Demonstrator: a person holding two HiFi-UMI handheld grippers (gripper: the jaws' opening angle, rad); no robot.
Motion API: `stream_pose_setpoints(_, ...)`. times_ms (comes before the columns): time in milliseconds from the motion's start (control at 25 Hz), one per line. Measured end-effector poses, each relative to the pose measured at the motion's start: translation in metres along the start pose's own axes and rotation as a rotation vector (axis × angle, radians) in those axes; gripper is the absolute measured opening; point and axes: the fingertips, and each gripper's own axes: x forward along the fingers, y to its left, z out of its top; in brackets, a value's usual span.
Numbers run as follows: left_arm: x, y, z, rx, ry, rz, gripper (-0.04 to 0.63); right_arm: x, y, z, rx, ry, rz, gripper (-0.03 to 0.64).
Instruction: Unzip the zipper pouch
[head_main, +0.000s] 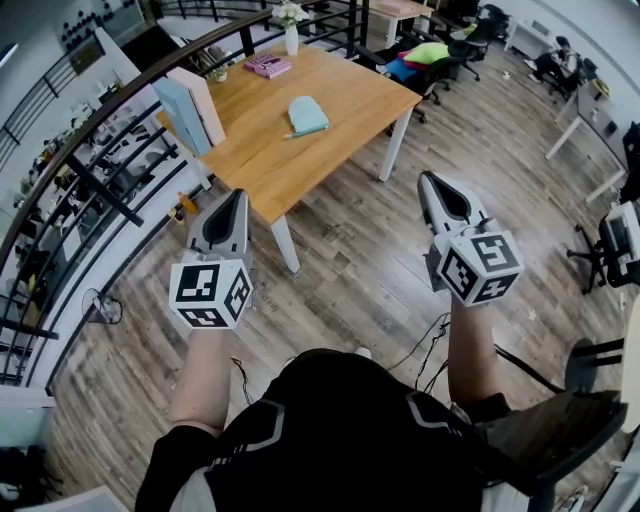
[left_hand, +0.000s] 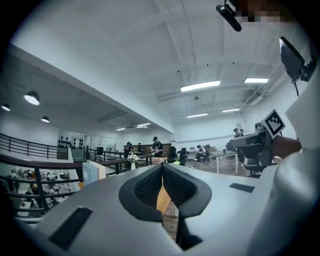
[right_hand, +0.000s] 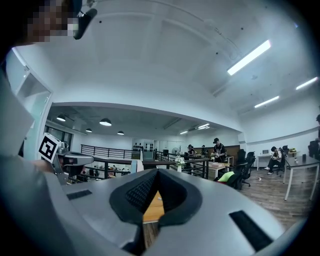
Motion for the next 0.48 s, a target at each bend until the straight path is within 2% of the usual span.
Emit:
stream_pose_setpoints(240, 0.0, -0.011, 0.003, -0.003, -0.017, -0.012, 0.031, -0.004, -0.004, -0.006, 0.006, 0.003, 0.013, 0.014)
stream_pose_setpoints(360, 0.001, -0.016, 0.004, -0.033, -0.03, -0.016, 0.035, -0.006, -0.007, -0.006, 0.004, -0.004, 0.027, 0.074)
stream_pose_setpoints(400, 0.002, -0.017, 0.005, -0.04, -0.034, -0.015, 0.051, -0.005, -0.009, -0.006, 0.003, -0.006, 0.031, 0.095)
stream_pose_setpoints(480, 0.005, -0.019, 0.005, -0.043, -0.035, -0.015, 0.13, -0.003, -0.012, -0.007, 0.004, -0.005, 0.044, 0.138)
